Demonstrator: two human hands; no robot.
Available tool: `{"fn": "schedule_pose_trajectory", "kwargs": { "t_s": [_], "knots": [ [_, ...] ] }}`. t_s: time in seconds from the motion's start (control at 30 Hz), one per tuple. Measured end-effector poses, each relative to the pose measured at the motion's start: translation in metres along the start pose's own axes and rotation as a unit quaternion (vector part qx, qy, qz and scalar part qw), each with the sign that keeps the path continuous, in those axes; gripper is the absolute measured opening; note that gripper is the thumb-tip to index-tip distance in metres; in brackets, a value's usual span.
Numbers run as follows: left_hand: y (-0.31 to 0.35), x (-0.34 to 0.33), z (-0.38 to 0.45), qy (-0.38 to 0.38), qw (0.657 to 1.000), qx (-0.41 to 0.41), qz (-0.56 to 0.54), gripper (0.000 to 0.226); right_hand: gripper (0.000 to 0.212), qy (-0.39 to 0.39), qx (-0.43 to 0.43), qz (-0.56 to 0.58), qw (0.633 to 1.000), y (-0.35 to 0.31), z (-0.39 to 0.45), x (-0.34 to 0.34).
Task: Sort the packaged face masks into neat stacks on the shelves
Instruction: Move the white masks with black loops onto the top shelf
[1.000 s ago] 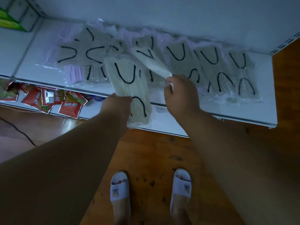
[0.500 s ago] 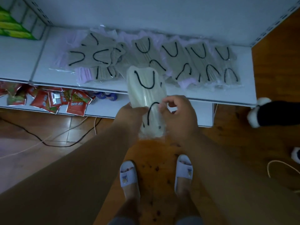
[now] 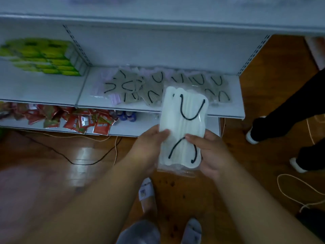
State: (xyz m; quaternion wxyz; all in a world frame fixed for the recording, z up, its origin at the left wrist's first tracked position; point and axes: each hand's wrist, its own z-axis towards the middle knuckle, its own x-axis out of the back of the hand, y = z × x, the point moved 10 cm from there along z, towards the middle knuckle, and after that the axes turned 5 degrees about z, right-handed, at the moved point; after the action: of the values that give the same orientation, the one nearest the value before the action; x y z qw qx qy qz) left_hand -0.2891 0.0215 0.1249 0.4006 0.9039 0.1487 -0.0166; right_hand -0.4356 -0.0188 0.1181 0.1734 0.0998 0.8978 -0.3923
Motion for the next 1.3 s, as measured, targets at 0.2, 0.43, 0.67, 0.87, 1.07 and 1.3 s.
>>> {"fn": "schedule_pose_trajectory", "kwargs": {
  "t_s": [0.2,0.43,0.67,0.87,1.07,1.3],
  "knots": [
    [0.058,-0.065,-0.092,0.052,0.988,-0.142,0.037,0.017,0.029,-0.036,0.096,0.009,0.995,-0.089,-0.101,0.008],
    [0.141,-0.157,-0.2,0.008,0.962,-0.272,0.035,0.019,0.023,-0.015,0.248,-0.012,0.969,-0.219,-0.213,0.035],
    [0.266,-0.186,-0.282,0.056,0.911,-0.406,0.033,0.018,0.016,-0.021,0.383,-0.05,0.922,-0.349,-0.298,-0.013],
    [0.362,-0.17,-0.321,0.072,0.886,-0.459,0.0,0.016,0.009,-0.067,0.429,-0.068,0.898,-0.417,-0.324,-0.091],
    [0.427,-0.104,-0.311,0.097,0.877,-0.47,-0.017,0.011,0.006,-0.05,0.468,-0.109,0.875,-0.454,-0.296,-0.174],
    [0.514,-0.041,-0.306,0.137,0.857,-0.497,-0.007,0.01,0.007,-0.033,0.483,-0.12,0.867,-0.495,-0.262,-0.273]
  ]
}}
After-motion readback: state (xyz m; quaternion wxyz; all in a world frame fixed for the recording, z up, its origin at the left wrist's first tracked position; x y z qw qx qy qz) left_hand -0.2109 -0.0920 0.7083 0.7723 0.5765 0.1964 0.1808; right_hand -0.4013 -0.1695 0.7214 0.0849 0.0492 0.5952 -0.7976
